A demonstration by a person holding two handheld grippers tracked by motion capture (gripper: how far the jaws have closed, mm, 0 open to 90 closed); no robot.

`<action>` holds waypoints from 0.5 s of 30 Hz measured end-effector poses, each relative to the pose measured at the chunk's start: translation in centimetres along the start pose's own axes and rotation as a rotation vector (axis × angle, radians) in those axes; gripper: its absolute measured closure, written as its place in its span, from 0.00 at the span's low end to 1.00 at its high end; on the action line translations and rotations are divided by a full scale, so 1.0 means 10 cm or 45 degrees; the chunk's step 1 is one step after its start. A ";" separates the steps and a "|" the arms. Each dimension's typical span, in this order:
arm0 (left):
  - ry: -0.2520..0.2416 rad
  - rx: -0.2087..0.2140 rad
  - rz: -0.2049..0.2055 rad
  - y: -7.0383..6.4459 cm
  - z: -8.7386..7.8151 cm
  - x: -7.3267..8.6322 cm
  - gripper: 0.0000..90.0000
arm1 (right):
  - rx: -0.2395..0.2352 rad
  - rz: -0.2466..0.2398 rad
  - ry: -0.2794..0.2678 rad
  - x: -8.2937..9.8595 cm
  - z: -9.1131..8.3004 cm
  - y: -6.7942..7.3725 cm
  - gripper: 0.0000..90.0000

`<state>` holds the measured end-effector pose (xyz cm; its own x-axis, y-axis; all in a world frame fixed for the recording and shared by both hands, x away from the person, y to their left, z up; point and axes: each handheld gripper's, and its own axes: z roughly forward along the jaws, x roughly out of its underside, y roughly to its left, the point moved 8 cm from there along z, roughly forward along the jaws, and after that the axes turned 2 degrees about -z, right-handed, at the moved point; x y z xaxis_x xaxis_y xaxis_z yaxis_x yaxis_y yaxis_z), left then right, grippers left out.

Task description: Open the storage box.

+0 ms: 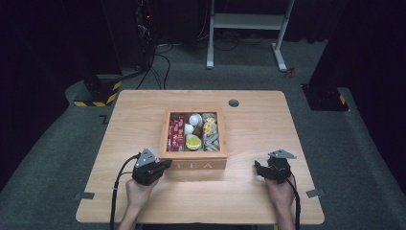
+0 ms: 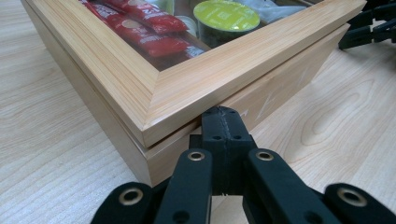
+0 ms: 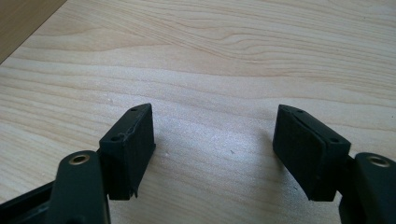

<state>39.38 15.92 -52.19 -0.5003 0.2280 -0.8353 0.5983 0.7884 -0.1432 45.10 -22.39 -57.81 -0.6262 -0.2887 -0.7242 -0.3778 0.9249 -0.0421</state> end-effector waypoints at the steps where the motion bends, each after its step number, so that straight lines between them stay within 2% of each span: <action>1: 0.000 0.000 0.000 0.00 0.00 0.00 1.00 | 0.000 0.000 0.000 0.00 0.00 0.00 0.33; 6: 0.003 -0.008 0.024 0.01 -0.02 -0.03 1.00 | -0.001 -0.001 0.000 0.00 0.00 0.00 0.32; 15: -0.017 0.003 0.029 0.00 -0.05 -0.09 1.00 | -0.001 -0.001 0.000 0.00 0.00 0.00 0.32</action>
<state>39.48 15.99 -51.19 -0.4783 0.2381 -0.8453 0.6110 0.7816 -0.1255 45.10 -22.39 -57.82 -0.6261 -0.2897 -0.7239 -0.3787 0.9245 -0.0424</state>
